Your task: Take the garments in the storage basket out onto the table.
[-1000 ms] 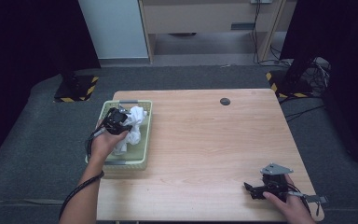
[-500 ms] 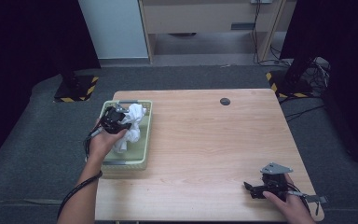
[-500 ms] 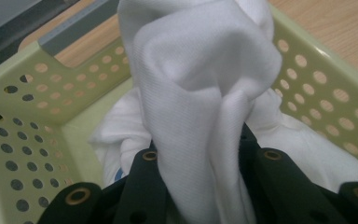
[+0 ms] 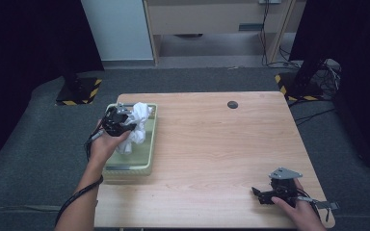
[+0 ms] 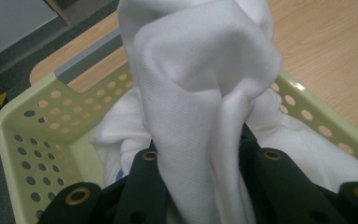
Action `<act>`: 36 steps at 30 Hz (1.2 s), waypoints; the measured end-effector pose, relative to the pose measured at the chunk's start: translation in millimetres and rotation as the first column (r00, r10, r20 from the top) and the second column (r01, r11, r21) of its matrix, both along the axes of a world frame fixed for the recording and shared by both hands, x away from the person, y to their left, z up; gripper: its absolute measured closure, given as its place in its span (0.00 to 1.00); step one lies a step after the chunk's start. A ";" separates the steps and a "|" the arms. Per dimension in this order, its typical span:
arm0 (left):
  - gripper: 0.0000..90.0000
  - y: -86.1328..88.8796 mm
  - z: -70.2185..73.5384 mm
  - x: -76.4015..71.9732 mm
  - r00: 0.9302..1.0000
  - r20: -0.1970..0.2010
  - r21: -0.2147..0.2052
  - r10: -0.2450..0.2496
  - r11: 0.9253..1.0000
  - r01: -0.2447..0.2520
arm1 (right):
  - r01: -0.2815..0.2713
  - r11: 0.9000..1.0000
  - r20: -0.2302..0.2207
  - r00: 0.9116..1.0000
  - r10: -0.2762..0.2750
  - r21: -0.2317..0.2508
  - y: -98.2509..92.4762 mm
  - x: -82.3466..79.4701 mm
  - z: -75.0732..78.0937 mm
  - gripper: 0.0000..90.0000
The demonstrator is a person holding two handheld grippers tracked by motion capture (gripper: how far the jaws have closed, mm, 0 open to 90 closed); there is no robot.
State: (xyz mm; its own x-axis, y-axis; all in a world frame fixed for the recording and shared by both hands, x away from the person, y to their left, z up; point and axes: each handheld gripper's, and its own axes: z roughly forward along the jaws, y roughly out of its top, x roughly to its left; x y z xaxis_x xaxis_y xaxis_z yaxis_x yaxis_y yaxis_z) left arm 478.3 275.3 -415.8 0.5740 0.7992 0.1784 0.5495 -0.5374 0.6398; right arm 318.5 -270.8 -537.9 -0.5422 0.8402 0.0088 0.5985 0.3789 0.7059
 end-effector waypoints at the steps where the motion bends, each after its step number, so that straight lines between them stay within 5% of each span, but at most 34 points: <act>1: 0.82 -0.1 1.5 0.0 1.000 0.002 -0.003 -0.002 1.000 0.002 | 0.000 1.000 0.000 1.000 0.000 0.000 0.0 0.0 0.0 0.01; 36: 0.82 -13.5 19.8 -4.9 0.998 0.038 -0.006 -0.051 0.999 0.051 | 0.001 1.000 -0.003 1.000 -0.001 0.002 0.2 0.0 0.1 0.01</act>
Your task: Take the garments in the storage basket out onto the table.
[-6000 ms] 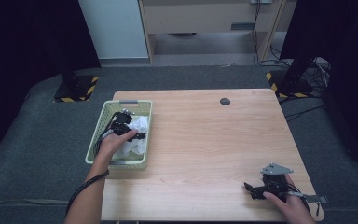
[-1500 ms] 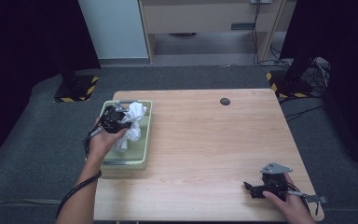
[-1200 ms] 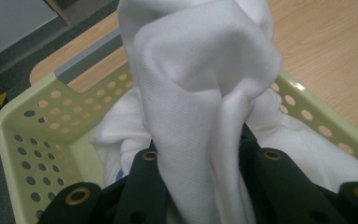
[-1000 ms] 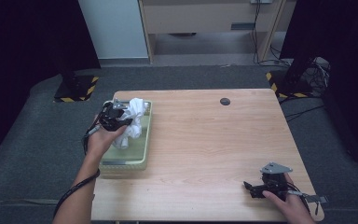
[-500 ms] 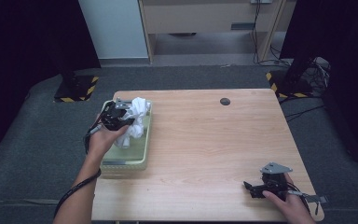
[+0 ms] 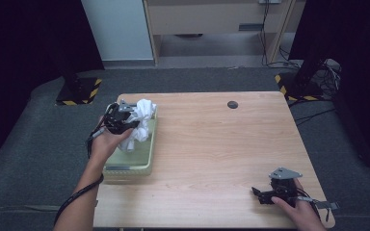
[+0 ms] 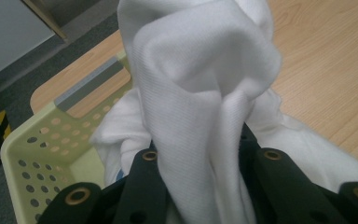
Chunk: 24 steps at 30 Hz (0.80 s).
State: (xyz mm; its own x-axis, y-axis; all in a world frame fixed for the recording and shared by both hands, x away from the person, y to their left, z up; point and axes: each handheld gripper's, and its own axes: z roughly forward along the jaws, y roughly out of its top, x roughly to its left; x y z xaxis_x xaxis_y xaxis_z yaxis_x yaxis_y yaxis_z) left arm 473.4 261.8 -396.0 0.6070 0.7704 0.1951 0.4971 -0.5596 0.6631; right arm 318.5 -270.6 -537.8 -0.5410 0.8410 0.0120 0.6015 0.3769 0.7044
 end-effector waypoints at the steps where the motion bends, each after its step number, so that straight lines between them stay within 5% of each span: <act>1: 0.82 -0.7 1.4 -0.4 1.000 0.003 -0.001 -0.003 1.000 0.003 | 0.000 1.000 0.001 1.000 0.000 -0.001 0.0 0.0 -0.1 0.01; 15: 0.82 -20.1 25.2 -7.9 0.997 0.041 -0.047 -0.060 0.997 0.061 | 0.000 1.000 0.000 1.000 0.000 0.000 0.0 0.1 0.0 0.01; 24: 0.82 -36.5 38.8 -12.9 0.993 0.068 -0.036 -0.100 0.994 0.102 | -0.001 1.000 0.000 1.000 0.001 0.000 0.0 0.1 0.0 0.01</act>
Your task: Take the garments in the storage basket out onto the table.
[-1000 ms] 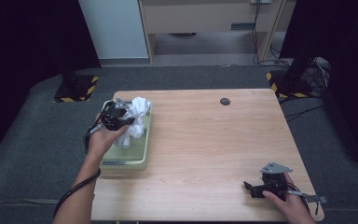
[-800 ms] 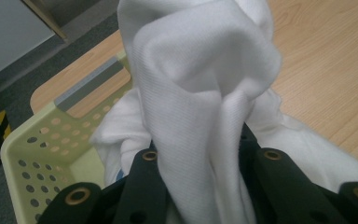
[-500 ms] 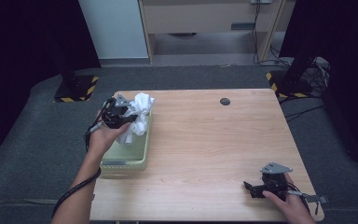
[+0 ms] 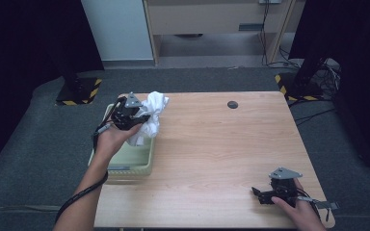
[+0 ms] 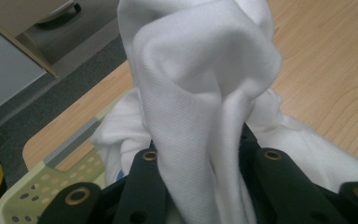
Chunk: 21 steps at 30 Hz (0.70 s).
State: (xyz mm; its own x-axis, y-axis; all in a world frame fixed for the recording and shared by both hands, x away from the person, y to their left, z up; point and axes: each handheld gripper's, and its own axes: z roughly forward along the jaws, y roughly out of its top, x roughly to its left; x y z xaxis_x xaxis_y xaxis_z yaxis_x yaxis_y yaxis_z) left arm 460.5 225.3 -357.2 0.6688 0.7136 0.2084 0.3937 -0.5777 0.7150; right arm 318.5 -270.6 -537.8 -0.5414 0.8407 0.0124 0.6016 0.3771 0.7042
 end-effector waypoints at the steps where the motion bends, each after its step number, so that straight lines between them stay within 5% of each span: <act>1: 0.82 -1.2 1.1 -0.8 1.000 -0.001 -0.007 -0.005 1.000 0.005 | 0.000 1.000 0.000 1.000 0.000 0.001 0.0 0.0 0.0 0.01; 21: 0.82 -31.2 18.7 -15.8 0.997 0.026 0.006 -0.074 0.997 0.074 | 0.000 1.000 0.001 1.000 0.000 0.000 0.1 0.1 0.0 0.01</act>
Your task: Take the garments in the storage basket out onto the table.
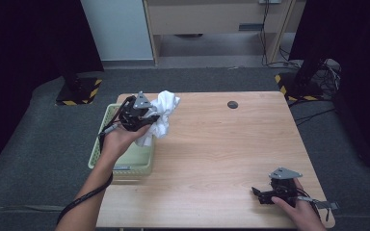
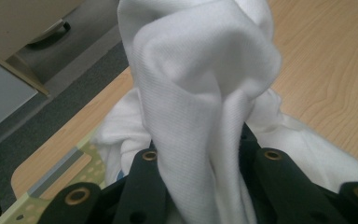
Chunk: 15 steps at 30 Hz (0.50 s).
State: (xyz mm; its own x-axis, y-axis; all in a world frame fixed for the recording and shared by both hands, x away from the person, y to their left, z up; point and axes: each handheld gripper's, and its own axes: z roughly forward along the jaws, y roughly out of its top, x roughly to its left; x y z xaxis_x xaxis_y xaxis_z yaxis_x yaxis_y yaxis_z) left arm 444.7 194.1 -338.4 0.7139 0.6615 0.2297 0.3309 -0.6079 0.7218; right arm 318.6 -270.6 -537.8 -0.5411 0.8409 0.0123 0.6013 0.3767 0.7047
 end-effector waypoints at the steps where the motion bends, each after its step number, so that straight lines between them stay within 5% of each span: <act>1: 0.82 -2.1 1.0 -0.6 1.000 0.001 0.002 -0.005 1.000 0.005 | 0.000 1.000 0.001 1.000 0.000 0.000 0.0 0.0 0.0 0.01; 15: 0.82 -28.2 5.9 -7.1 0.999 0.005 0.010 -0.052 0.999 0.052 | -0.005 1.000 0.003 1.000 0.005 -0.002 -0.4 0.4 0.0 0.01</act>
State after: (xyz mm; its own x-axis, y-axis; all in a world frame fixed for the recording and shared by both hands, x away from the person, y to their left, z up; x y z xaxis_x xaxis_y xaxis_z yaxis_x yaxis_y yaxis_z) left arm 437.6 165.9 -332.6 0.7464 0.6209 0.2395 0.2950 -0.6312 0.7173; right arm 319.0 -270.9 -537.8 -0.5452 0.8383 0.0089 0.5970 0.3808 0.7061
